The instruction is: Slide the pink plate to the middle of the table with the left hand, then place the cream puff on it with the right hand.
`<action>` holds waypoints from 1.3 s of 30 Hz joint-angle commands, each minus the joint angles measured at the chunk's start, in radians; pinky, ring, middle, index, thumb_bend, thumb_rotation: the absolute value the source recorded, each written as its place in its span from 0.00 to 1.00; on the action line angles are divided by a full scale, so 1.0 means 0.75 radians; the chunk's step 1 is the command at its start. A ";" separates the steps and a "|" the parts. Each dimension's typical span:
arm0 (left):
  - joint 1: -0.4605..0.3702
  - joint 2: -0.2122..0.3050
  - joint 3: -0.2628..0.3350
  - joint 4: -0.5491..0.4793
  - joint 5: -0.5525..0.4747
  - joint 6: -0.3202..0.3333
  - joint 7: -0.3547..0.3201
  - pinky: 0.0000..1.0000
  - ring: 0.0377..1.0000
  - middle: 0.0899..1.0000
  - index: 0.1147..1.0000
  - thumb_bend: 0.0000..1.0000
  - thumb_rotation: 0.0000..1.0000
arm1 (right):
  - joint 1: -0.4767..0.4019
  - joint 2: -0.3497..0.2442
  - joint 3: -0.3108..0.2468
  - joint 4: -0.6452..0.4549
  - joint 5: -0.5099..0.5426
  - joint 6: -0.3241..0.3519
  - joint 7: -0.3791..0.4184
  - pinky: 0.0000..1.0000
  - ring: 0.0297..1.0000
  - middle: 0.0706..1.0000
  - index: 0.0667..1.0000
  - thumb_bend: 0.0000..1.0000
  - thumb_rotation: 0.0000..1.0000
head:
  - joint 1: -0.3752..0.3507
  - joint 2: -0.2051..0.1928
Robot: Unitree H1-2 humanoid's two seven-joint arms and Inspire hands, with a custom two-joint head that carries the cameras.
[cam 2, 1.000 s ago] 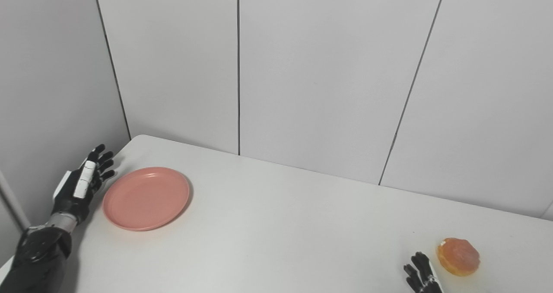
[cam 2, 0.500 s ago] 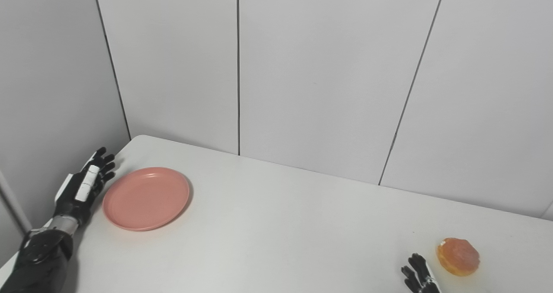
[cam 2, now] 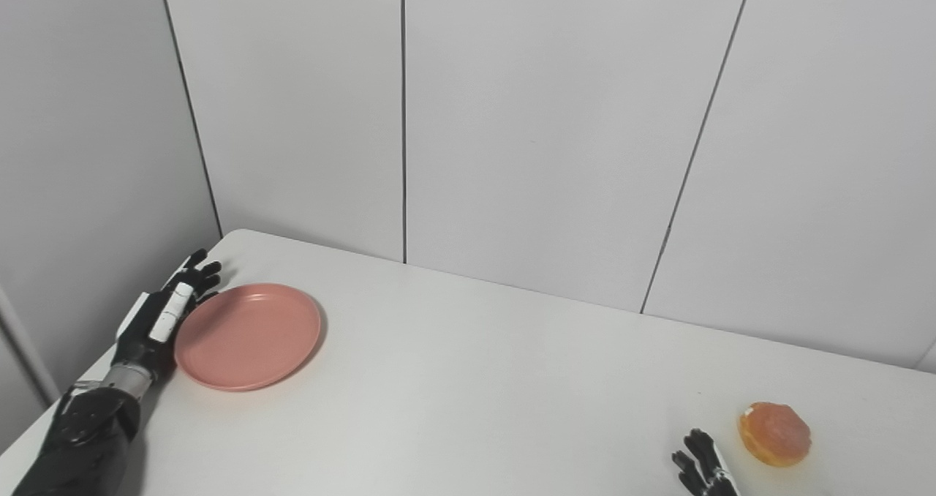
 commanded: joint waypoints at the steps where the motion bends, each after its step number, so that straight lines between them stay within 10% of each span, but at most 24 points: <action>1: 0.022 -0.037 -0.015 -0.026 -0.008 -0.014 -0.027 0.90 0.95 0.93 0.97 0.99 0.82 | 0.116 -0.017 0.001 0.095 -0.008 -0.044 0.011 0.97 0.93 0.96 0.96 0.87 1.00 | -0.002 0.001; 33: 0.045 -0.095 -0.124 -0.217 0.008 0.137 -0.044 0.84 0.94 0.95 0.97 1.00 0.81 | 0.134 -0.011 0.028 0.031 -0.109 -0.035 -0.007 0.94 0.90 0.94 0.93 0.85 0.99 | -0.094 0.054; 39: 0.086 -0.132 -0.158 -0.401 0.009 0.272 -0.020 0.84 0.94 0.94 0.97 0.98 0.80 | 0.145 -0.011 0.034 -0.005 -0.125 -0.016 -0.010 0.93 0.89 0.94 0.92 0.84 0.97 | -0.131 0.075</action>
